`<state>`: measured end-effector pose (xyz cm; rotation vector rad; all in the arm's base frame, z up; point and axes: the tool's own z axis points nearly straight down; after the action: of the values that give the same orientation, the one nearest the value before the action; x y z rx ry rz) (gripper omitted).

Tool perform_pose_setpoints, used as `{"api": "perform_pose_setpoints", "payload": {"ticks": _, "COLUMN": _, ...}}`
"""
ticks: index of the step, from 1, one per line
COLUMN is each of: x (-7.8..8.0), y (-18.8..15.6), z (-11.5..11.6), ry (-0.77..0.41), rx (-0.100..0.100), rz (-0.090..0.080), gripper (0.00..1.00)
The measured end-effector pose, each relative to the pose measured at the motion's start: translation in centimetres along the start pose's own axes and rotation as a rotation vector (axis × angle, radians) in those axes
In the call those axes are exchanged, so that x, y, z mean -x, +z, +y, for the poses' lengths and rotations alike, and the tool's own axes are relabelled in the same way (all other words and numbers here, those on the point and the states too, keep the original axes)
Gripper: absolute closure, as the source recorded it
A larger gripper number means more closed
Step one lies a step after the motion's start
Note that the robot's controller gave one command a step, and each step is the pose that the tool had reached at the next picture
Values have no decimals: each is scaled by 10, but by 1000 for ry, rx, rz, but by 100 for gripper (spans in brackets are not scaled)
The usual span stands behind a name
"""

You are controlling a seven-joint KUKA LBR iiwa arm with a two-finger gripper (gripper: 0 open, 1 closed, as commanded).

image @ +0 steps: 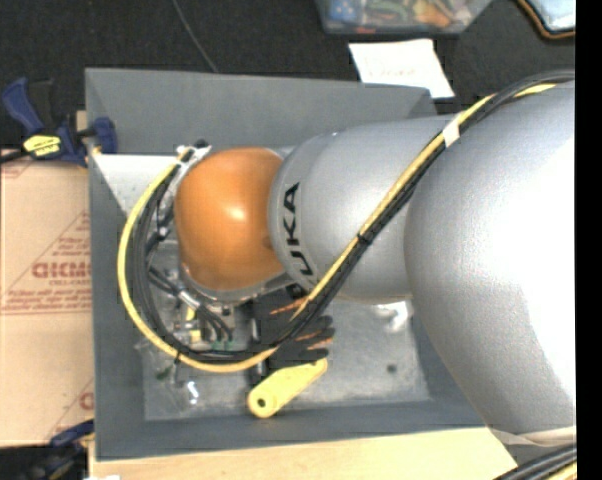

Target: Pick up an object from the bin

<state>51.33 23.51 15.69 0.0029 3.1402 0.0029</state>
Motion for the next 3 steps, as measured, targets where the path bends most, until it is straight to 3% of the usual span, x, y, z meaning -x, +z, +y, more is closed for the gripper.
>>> {"api": "perform_pose_setpoints", "payload": {"ticks": 1, "x": 17, "y": 85, "z": 0, "ry": 410, "rx": 4, "rz": -3, "gripper": 0}}
{"api": "perform_pose_setpoints", "payload": {"ticks": 2, "x": 70, "y": 84, "z": -76, "ry": -206, "rx": 2, "rz": -9, "gripper": 0}}
{"api": "perform_pose_setpoints", "payload": {"ticks": 3, "x": 38, "y": 86, "z": -48, "ry": 274, "rx": 6, "rz": -4, "gripper": 0}}
